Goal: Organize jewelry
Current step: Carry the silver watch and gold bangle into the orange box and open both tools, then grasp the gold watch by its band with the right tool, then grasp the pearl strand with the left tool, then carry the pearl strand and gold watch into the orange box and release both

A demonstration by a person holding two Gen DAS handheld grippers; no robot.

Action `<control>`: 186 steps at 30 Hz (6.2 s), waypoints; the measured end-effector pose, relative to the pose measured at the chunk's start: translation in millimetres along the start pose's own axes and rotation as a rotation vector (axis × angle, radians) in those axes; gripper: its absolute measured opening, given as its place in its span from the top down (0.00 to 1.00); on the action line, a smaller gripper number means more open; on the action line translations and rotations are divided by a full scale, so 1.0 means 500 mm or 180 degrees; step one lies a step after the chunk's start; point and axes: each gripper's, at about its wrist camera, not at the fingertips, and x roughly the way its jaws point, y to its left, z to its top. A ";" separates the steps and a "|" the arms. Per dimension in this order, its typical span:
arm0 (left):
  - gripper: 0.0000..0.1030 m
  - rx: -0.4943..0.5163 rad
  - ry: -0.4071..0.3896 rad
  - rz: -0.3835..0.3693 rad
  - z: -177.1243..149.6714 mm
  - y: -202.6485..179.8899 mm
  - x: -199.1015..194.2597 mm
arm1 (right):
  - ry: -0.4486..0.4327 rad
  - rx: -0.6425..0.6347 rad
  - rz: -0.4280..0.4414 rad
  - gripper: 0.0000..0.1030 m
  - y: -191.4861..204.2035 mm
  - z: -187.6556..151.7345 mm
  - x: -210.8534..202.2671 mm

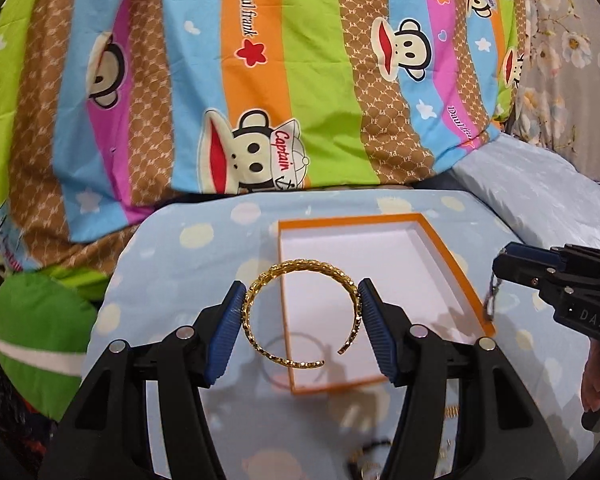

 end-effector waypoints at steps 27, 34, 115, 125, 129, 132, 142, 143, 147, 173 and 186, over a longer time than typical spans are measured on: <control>0.31 -0.0192 0.0653 0.0088 0.079 0.005 0.308 | 0.0467 0.0128 -0.0312 0.74 -0.076 0.109 0.271; 0.31 -0.0386 0.0388 0.0083 0.098 0.044 0.235 | 0.0186 0.0363 -0.0223 0.69 -0.095 0.095 0.174; 0.66 -0.0148 0.0700 -0.0135 -0.314 -0.113 -0.073 | 0.0547 0.0318 -0.0245 0.80 0.029 -0.284 -0.013; 0.76 -0.0434 0.0738 -0.0428 -0.318 -0.064 -0.081 | 0.0497 0.0531 -0.0436 0.79 0.036 -0.314 -0.055; 0.77 -0.0380 0.0737 -0.0405 -0.322 -0.070 -0.089 | 0.0451 0.0559 -0.0430 0.79 0.037 -0.311 -0.067; 0.77 -0.0391 0.0750 -0.0429 -0.323 -0.070 -0.095 | 0.0399 0.0545 -0.0439 0.79 0.041 -0.305 -0.080; 0.77 -0.0304 0.0672 -0.0434 -0.295 -0.085 -0.121 | 0.0164 0.0580 -0.0394 0.79 0.044 -0.284 -0.120; 0.77 -0.0302 0.0651 -0.0437 -0.290 -0.086 -0.123 | 0.0131 0.0588 -0.0386 0.79 0.044 -0.280 -0.124; 0.77 -0.0308 0.0581 -0.0437 -0.269 -0.081 -0.130 | 0.0016 0.0595 -0.0389 0.79 0.044 -0.259 -0.138; 0.77 -0.0343 0.0197 -0.0125 -0.014 -0.006 0.064 | -0.0107 0.0729 -0.0153 0.79 -0.013 -0.037 0.021; 0.77 -0.0396 0.0610 -0.0125 -0.013 -0.003 0.228 | 0.0409 0.0739 -0.0411 0.79 -0.049 -0.018 0.202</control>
